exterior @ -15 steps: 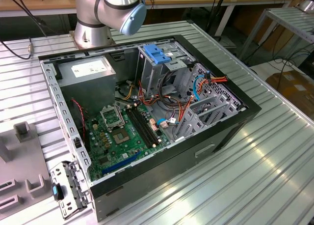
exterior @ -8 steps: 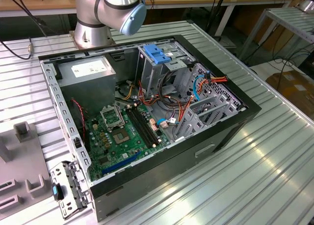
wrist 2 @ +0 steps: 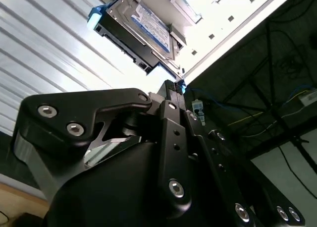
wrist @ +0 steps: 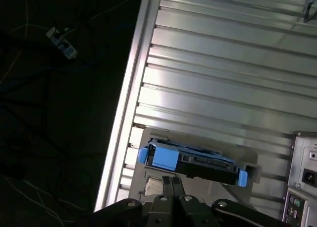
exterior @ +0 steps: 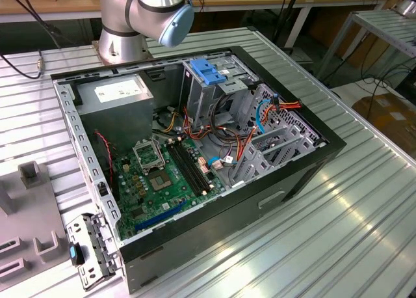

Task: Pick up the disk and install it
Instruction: 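Pick up the disk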

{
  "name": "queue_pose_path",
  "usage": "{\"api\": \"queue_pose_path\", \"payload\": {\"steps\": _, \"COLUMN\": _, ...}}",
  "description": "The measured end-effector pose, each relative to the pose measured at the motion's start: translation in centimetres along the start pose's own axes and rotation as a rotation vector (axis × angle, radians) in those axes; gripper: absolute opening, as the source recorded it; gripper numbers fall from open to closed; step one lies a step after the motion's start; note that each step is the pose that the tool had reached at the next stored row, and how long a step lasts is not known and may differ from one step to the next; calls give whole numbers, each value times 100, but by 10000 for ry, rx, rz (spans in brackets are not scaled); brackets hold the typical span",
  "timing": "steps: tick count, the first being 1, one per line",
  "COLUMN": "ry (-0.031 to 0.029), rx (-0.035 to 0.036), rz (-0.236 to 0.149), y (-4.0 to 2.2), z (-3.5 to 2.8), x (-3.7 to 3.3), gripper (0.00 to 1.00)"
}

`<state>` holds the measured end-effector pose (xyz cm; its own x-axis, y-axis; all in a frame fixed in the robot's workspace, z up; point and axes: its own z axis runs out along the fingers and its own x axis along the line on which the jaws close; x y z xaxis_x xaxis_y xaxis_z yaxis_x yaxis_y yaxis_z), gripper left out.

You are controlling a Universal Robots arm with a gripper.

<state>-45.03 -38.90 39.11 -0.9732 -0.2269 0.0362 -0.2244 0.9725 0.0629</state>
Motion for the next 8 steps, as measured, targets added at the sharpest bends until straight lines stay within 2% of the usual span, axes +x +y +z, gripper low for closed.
{"api": "queue_pose_path", "payload": {"steps": 4, "ry": 63, "rx": 35, "rz": -982, "y": 0, "z": 0, "x": 0, "gripper": 11}}
{"api": "queue_pose_path", "payload": {"steps": 7, "ry": 124, "rx": 71, "rz": -1966, "y": 0, "z": 0, "x": 0, "gripper": 11}}
{"api": "queue_pose_path", "payload": {"steps": 8, "ry": 136, "rx": 79, "rz": -2149, "y": 0, "z": 0, "x": 0, "gripper": 11}}
